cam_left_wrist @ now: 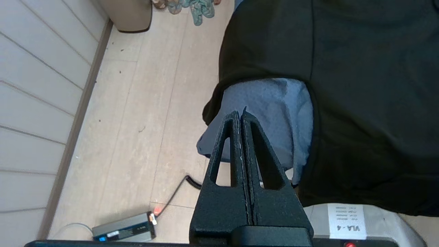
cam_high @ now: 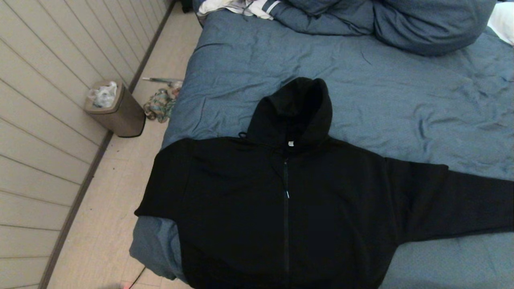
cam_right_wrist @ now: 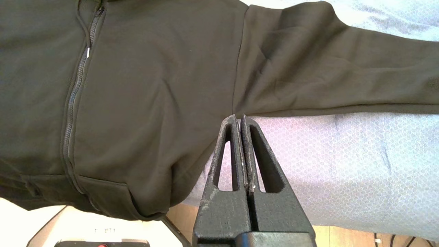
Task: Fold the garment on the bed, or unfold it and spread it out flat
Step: Fold the black sweatshirt
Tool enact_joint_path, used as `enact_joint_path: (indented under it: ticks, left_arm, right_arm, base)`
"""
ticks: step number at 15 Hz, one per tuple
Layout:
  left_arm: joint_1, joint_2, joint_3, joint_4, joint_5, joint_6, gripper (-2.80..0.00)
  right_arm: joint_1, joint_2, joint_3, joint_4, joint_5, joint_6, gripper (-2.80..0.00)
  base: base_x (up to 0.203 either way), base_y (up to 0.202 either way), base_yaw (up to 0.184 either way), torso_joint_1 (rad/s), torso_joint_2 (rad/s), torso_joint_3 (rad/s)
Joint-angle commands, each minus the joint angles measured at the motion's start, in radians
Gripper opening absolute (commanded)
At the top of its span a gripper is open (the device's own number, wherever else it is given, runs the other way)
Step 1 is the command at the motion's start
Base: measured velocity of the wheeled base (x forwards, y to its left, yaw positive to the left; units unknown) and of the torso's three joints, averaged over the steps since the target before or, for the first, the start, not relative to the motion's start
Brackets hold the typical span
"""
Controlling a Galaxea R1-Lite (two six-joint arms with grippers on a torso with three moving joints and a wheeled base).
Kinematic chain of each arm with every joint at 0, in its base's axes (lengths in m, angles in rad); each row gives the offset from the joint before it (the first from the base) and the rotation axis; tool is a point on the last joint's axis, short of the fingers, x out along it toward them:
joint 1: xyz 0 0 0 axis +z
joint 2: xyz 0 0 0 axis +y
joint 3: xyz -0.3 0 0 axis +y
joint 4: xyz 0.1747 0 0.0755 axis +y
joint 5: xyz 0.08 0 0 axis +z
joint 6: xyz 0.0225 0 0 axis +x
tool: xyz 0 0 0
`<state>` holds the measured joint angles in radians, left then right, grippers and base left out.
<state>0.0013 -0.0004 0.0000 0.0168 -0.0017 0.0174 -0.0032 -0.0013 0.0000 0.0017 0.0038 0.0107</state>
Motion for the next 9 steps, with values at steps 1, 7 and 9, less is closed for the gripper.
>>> enact_joint_path:
  ticks: [1, 7, 9]
  left_arm:
    - [0.0, 0.0, 0.001, -0.001, 0.0, -0.006, -2.8]
    - [0.0, 0.002, 0.002, -0.005, 0.0, -0.025, -2.8]
    - [-0.001, 0.002, 0.002, -0.005, 0.0, -0.027, -2.8]
  right_arm:
    - [0.0, -0.008, 0.002, 0.0, -0.002, 0.004, -2.8]
    - [0.0, -0.006, 0.002, -0.002, -0.011, 0.02, -2.8]
    - [0.0, -0.006, 0.002, -0.001, -0.011, 0.022, -2.8]
  base:
    - [0.0, 0.0, 0.0, 0.0, 0.0, 0.0]
    - [0.0, 0.0, 0.0, 0.0, 0.0, 0.0]
    - [0.0, 0.0, 0.0, 0.0, 0.0, 0.0]
